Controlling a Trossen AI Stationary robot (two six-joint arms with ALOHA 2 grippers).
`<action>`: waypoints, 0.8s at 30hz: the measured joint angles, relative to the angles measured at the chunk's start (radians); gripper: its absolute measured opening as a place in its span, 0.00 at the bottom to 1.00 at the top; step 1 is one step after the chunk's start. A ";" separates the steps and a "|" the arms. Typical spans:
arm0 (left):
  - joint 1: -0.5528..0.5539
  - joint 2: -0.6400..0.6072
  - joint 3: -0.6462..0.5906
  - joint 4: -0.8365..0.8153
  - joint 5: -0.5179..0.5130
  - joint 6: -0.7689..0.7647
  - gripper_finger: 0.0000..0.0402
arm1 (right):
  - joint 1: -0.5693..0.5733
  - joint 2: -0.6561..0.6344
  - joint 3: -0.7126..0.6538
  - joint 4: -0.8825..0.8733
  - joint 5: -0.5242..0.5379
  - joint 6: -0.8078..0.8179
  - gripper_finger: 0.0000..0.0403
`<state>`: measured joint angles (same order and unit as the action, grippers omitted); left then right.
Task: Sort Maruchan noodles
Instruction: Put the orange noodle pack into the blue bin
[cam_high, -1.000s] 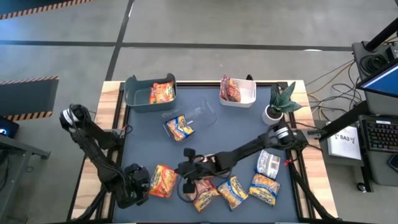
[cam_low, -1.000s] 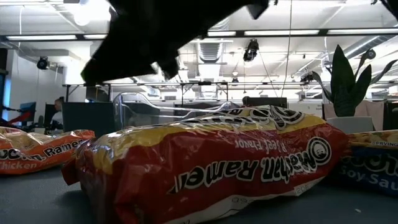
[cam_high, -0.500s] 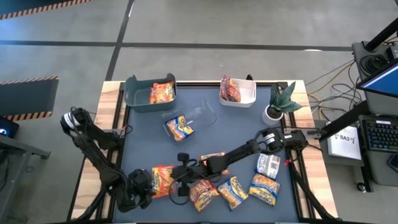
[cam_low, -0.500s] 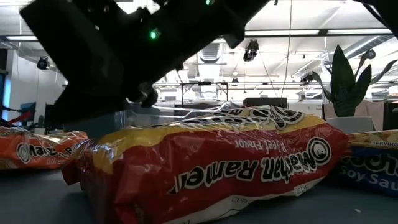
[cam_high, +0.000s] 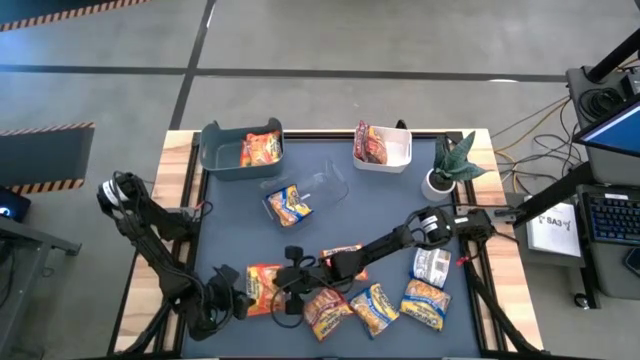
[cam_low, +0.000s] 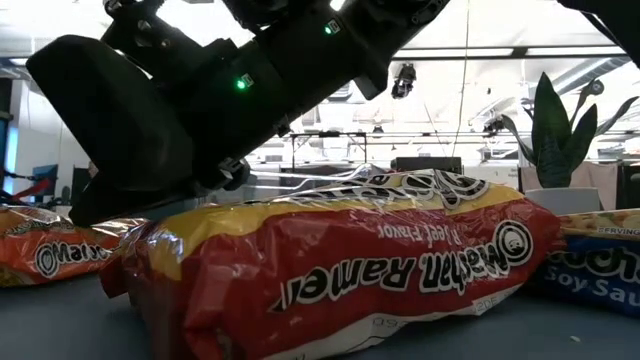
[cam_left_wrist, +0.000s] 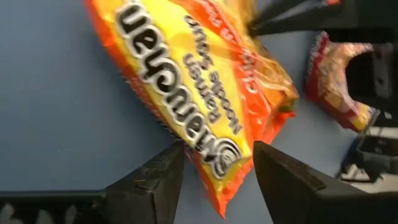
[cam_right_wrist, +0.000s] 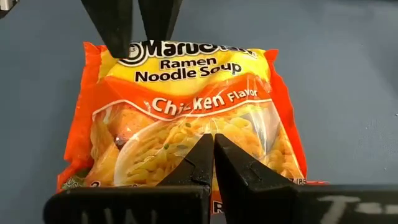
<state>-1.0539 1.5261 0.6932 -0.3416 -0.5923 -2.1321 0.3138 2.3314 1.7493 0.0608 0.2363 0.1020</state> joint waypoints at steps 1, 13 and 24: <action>0.000 0.000 0.000 -0.003 0.004 -0.012 0.46 | 0.000 0.000 0.000 0.000 0.000 0.000 0.02; -0.007 -0.003 0.013 -0.044 0.030 -0.082 0.60 | 0.002 0.003 -0.063 0.018 0.042 0.001 0.02; -0.005 -0.003 0.013 -0.047 -0.076 -0.134 0.60 | 0.002 0.005 -0.074 0.039 0.043 -0.006 0.02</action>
<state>-1.0588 1.5234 0.7059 -0.3890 -0.6684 -2.2662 0.3157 2.3360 1.6749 0.0994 0.2798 0.0959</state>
